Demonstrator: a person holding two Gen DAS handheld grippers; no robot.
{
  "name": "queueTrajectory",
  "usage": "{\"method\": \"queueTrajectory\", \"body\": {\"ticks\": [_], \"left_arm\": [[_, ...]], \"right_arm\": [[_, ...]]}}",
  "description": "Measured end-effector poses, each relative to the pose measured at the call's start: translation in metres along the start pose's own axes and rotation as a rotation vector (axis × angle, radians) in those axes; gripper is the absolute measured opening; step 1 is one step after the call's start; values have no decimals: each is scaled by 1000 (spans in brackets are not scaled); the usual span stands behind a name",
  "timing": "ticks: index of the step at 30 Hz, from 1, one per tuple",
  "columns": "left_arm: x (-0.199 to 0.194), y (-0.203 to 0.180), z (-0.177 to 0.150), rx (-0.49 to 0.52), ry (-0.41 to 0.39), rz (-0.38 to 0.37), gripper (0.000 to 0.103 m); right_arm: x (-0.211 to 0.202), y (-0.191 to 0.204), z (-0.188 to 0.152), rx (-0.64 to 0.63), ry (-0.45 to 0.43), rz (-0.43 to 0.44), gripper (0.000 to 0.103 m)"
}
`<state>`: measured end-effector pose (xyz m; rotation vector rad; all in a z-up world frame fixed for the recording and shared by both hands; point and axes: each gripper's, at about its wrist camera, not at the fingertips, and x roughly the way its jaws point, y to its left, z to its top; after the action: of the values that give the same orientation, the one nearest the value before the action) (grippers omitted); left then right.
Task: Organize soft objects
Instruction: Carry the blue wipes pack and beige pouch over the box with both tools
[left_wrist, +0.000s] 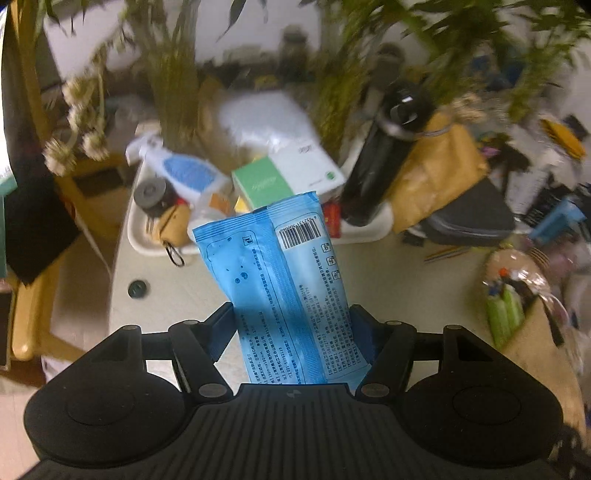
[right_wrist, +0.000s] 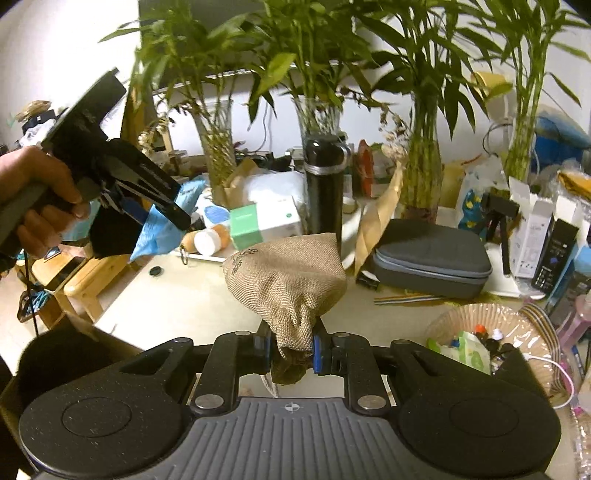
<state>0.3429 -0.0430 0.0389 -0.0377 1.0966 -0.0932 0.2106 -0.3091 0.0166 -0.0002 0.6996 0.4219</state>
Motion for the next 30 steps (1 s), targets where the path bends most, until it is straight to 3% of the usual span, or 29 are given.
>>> {"method": "queueTrajectory", "body": {"ticks": [15,27,29,30], "left_arm": [[-104,-9,-80,301,-138,-130,65],[-110,-31,-140,461,-76,-170,66],[-106,-35,-145,478,-59,-174,66],[-105,-36,-147,481,-51,-182,67]], "right_arm": [[-55,60,-17,-59,-3,58,22],[-57,89,-51,7,64,30,23],[-53,92,-55,12,80,30,27],[-51,93,-56,13,87,32,34]]}}
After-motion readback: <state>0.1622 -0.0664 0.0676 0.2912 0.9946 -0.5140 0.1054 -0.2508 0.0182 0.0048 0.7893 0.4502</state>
